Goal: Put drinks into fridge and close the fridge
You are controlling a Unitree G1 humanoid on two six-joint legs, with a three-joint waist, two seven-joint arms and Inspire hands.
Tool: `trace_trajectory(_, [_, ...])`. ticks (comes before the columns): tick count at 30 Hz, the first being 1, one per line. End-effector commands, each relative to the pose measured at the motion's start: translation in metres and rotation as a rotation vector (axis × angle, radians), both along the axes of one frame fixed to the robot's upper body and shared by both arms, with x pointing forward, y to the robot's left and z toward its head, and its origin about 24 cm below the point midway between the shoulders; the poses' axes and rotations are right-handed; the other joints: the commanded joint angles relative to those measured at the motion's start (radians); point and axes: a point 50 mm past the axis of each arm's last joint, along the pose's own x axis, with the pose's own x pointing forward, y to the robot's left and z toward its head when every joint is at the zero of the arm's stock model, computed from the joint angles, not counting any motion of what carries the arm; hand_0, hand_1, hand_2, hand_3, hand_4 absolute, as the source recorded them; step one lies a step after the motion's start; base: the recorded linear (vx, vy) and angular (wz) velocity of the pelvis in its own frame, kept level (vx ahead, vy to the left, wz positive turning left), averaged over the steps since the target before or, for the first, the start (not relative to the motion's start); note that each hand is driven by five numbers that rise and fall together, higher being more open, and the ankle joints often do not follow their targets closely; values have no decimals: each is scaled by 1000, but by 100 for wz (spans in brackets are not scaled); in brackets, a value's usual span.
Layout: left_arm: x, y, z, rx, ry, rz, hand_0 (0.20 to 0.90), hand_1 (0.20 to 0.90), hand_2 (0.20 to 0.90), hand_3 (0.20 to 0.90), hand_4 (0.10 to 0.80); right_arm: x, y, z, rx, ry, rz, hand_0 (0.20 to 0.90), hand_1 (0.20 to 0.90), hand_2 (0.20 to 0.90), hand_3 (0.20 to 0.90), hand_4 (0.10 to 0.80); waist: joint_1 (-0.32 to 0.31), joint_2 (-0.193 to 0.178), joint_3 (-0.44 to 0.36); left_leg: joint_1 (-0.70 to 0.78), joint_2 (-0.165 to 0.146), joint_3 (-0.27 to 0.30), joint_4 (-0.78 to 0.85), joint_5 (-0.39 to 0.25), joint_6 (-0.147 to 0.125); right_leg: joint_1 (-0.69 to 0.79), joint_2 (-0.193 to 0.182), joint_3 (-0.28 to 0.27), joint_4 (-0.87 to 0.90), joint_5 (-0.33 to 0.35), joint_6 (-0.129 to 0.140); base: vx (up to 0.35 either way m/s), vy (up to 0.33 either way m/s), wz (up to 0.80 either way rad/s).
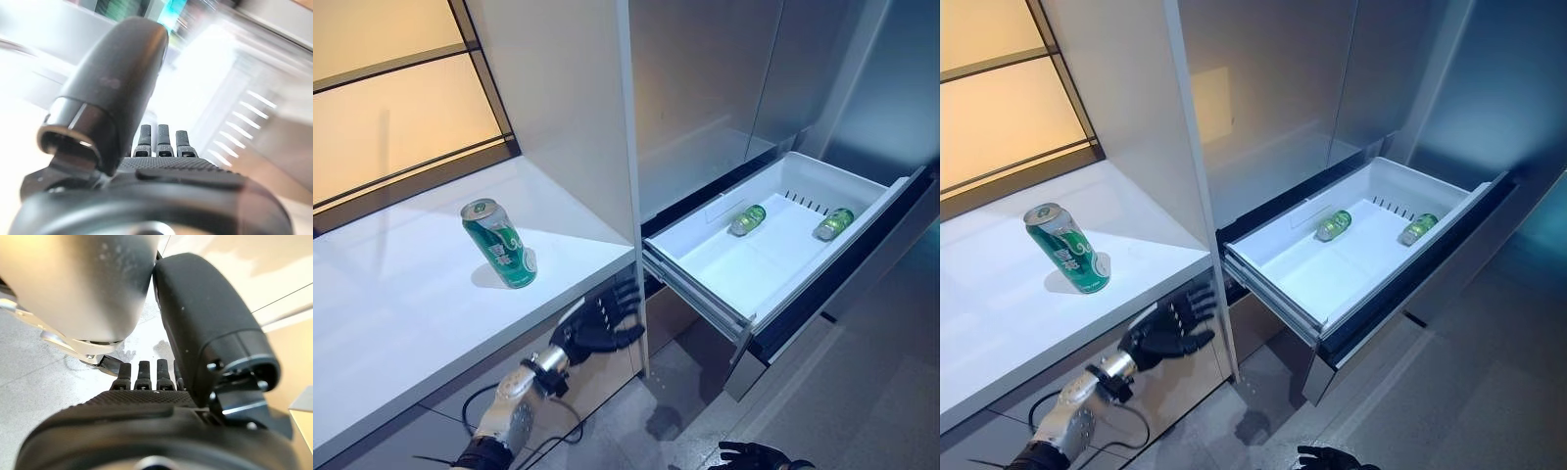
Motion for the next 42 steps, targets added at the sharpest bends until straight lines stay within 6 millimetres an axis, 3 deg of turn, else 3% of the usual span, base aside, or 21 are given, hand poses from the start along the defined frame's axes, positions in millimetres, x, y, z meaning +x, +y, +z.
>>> trace_trajectory(1, [17, 0, 105, -179, -459, -65, 900, 900, 900, 900, 800, -2, 5, -2, 12, 2, 32, 900, 900, 900, 900, 800, 28, -33, -5, -33, -32, 12, 36, -60, 14, -23, -15, -13, 107, -103, 43, 0, 0, 0])
trace_trajectory(6, [4, 22, 160, -146, -712, 120, 900, 900, 900, 900, 800, -18, 11, -7, 17, 12, 28, 900, 900, 900, 900, 800, 38, -35, -19, -17, -35, -4, 18, -65, 17, -2, -9, -11, 89, -111, 42, 7, -4, 0])
trace_trajectory(10, [-5, 47, 182, -124, -821, 351, 900, 900, 900, 900, 800, -28, 17, -10, 21, 22, 30, 900, 900, 900, 900, 800, 51, -35, -35, -13, -35, -15, 12, -66, 12, 12, -6, -17, 75, -115, 41, 20, -9, 1])
trace_trajectory(14, [-12, 66, 191, -31, -881, 579, 900, 900, 900, 900, 800, -30, 24, -13, 26, 30, 30, 900, 900, 900, 900, 800, 64, -37, -42, -10, -33, -23, 10, -66, 9, 20, -3, -25, 73, -122, 37, 5, -3, 1])
trace_trajectory(18, [-13, 81, 193, 55, -879, 754, 900, 900, 900, 900, 800, -31, 26, -13, 27, 32, 32, 900, 900, 900, 900, 800, 70, -38, -45, -7, -32, -28, 8, -64, 8, 22, -1, -29, 76, -126, 35, 17, -6, 9])
trace_trajectory(27, [-4, 113, 183, 137, -750, 958, 900, 900, 900, 900, 800, -29, 29, -13, 31, 38, 35, 900, 900, 900, 900, 800, 73, -36, -50, -4, -31, -24, 9, -63, 6, 25, 0, -29, 84, -133, 34, 8, 0, 4])
trace_trajectory(34, [2, 128, 175, 140, -648, 986, 900, 900, 900, 900, 800, -29, 25, -13, 25, 45, 30, 900, 900, 900, 900, 800, 68, -33, -50, 2, -31, -18, 11, -65, 6, 25, -1, -23, 93, -139, 35, 0, 0, 0])
trace_trajectory(42, [13, 129, 164, 141, -545, 859, 900, 900, 900, 900, 800, -28, 22, -12, 25, 49, 26, 900, 900, 900, 900, 800, 59, -28, -49, 8, -32, -8, 12, -69, 9, 26, -1, -12, 95, -140, 39, 0, 0, 0])
